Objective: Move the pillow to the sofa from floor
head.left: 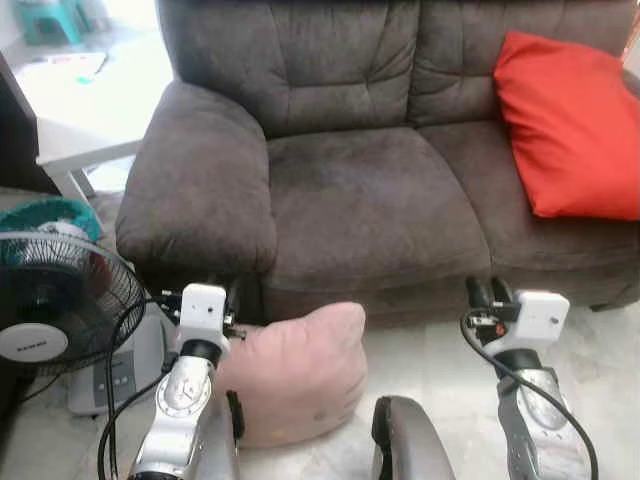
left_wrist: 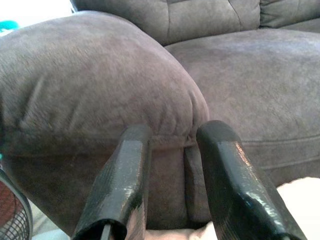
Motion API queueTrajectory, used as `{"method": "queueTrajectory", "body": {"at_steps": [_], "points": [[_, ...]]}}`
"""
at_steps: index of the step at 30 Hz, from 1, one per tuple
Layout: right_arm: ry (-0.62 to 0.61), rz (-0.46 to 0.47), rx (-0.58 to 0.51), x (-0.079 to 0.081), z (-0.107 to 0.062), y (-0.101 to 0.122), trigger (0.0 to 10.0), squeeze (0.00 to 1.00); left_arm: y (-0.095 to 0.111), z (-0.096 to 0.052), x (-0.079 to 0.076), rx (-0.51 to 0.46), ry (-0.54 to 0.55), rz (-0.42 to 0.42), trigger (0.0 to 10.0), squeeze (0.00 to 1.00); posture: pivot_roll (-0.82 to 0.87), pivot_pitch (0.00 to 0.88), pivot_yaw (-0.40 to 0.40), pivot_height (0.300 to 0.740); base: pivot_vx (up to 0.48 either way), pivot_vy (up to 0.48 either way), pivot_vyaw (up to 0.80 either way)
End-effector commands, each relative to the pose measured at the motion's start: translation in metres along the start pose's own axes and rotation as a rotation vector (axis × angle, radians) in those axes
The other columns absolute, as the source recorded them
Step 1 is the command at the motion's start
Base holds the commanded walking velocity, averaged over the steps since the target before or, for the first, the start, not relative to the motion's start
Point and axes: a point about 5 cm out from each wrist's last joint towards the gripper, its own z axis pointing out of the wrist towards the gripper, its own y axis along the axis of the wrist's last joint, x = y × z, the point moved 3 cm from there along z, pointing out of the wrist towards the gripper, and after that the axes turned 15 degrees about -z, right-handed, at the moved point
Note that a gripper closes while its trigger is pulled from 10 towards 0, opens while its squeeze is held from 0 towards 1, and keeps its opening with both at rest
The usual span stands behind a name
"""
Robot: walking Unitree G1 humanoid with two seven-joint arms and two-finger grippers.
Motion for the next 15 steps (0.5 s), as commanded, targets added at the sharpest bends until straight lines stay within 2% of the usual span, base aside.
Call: {"method": "queueTrajectory", "body": {"at_steps": [1,7,15], "points": [[-0.004,-0.001,-0.014,-0.0013,-0.0003,0.0028,10.0,0.00,-0.0011,0.0000,0.0018,0.004,0.010,-0.001,10.0,0.00,0.03,0.056,-0.034,0.504,0.000,0.000,0.00],[0.025,-0.025,-0.027,0.0019,-0.0002,0.0054,10.0,0.00,-0.0057,-0.0003,0.0040,0.027,0.029,-0.025,10.0,0.00,0.03,0.058,-0.035,0.504,0.000,0.000,0.00],[0.049,-0.027,-0.029,0.0059,-0.0014,0.0055,10.0,0.00,-0.0106,-0.0007,0.0073,0.052,0.047,-0.028,10.0,0.00,0.03,0.057,-0.034,0.504,0.000,0.000,0.77]]}}
